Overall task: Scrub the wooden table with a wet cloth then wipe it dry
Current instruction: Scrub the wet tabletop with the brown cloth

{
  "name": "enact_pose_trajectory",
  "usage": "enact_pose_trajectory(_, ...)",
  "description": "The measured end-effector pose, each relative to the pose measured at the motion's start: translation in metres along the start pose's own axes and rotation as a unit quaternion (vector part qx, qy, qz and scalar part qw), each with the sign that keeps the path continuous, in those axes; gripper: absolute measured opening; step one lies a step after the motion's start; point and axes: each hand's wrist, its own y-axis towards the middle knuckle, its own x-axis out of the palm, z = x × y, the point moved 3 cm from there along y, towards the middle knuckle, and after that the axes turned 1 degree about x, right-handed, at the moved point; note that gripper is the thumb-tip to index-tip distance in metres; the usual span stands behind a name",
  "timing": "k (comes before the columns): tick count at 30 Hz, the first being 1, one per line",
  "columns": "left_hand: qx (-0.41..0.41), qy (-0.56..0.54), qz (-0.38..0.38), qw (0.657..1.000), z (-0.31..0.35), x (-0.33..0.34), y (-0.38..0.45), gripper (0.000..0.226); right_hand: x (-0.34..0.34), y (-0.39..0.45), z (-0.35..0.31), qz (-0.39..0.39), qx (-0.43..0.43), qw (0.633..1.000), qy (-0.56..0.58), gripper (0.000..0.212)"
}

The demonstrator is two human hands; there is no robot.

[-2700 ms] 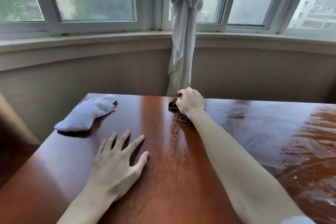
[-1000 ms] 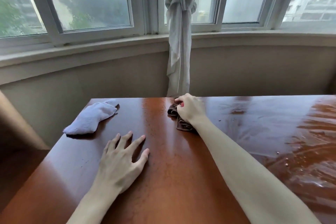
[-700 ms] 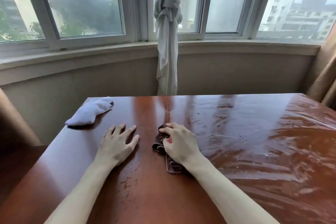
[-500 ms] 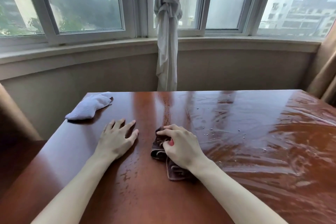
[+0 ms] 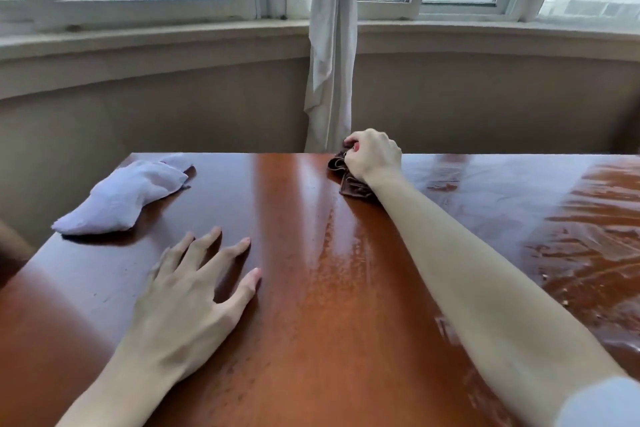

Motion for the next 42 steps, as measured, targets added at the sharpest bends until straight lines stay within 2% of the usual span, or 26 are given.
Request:
enact_pose_trajectory(6, -0.01, 0.0, -0.008, 1.0, 0.002, 0.0, -0.001, 0.079, 0.009, -0.007, 0.001, -0.016, -0.004, 1.0, 0.001, 0.039)
enact_pose_trajectory(13, -0.011, 0.023, -0.027, 0.999, 0.006, -0.006, -0.002, 0.085, -0.034, -0.143, -0.022, -0.063, -0.061, 0.996, 0.025, 0.044)
enact_pose_trajectory(17, 0.004, 0.086, -0.083, 0.993, 0.024, -0.018, 0.008, 0.065, -0.062, -0.229, -0.036, -0.071, -0.105, 0.992, 0.021, 0.046)
enact_pose_trajectory(21, 0.008, 0.098, -0.128, 0.987, 0.044, -0.02, 0.016, 0.079, -0.079, -0.271, -0.035, -0.07, -0.143, 0.986, 0.049, 0.046)
enact_pose_trajectory(26, 0.005, 0.103, -0.168, 0.98, 0.047, -0.013, 0.015, 0.09, -0.073, -0.23, -0.023, -0.094, -0.124, 0.986, 0.067, 0.046)
enact_pose_trajectory(33, 0.006, 0.131, -0.173, 0.976, 0.045, -0.002, 0.021, 0.089, -0.031, -0.101, 0.002, -0.041, -0.06, 0.997, 0.028, 0.045)
enact_pose_trajectory(38, 0.008, 0.151, -0.168, 0.974, 0.043, 0.002, 0.022, 0.106, -0.002, -0.006, 0.015, 0.007, -0.039, 0.999, 0.0, 0.057)
enact_pose_trajectory(42, 0.005, 0.154, -0.169, 0.973, 0.043, 0.002, 0.024, 0.117, 0.008, 0.025, 0.017, -0.013, -0.013, 1.0, -0.026, 0.041)
